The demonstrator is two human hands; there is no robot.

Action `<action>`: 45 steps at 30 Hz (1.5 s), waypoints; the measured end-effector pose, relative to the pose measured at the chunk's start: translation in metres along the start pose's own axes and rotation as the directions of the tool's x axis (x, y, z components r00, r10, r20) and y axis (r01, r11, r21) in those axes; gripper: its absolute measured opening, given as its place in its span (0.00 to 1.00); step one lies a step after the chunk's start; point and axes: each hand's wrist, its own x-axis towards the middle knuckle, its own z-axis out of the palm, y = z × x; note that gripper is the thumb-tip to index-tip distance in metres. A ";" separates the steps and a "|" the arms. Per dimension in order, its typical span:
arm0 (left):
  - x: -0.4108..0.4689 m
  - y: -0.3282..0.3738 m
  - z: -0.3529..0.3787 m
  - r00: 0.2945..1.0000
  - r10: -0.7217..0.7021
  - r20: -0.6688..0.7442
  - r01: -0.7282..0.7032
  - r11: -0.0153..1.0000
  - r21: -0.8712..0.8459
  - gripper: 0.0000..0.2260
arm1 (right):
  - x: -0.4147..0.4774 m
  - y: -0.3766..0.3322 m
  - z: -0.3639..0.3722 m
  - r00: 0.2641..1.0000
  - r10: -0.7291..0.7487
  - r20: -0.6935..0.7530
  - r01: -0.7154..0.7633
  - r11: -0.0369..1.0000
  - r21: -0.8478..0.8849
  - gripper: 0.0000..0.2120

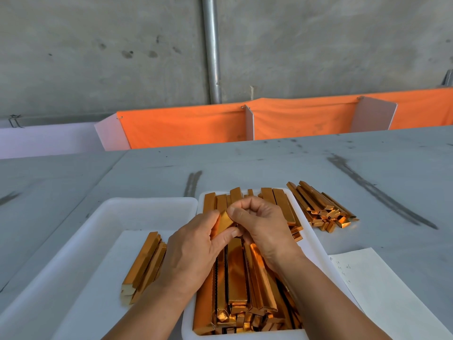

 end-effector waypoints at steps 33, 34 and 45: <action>0.001 0.003 -0.003 0.999 -0.013 -0.039 0.011 0.999 -0.039 0.22 | -0.003 -0.006 -0.001 0.999 -0.029 0.045 0.031 0.999 -0.036 0.05; 0.001 0.003 -0.003 0.999 -0.010 -0.045 0.008 0.999 -0.037 0.21 | -0.003 -0.006 -0.001 0.998 -0.028 0.047 0.029 0.999 -0.020 0.04; 0.001 0.002 -0.003 0.998 -0.024 -0.065 0.022 1.000 -0.019 0.25 | -0.005 -0.004 0.000 0.990 -0.127 0.058 0.129 0.991 -0.044 0.06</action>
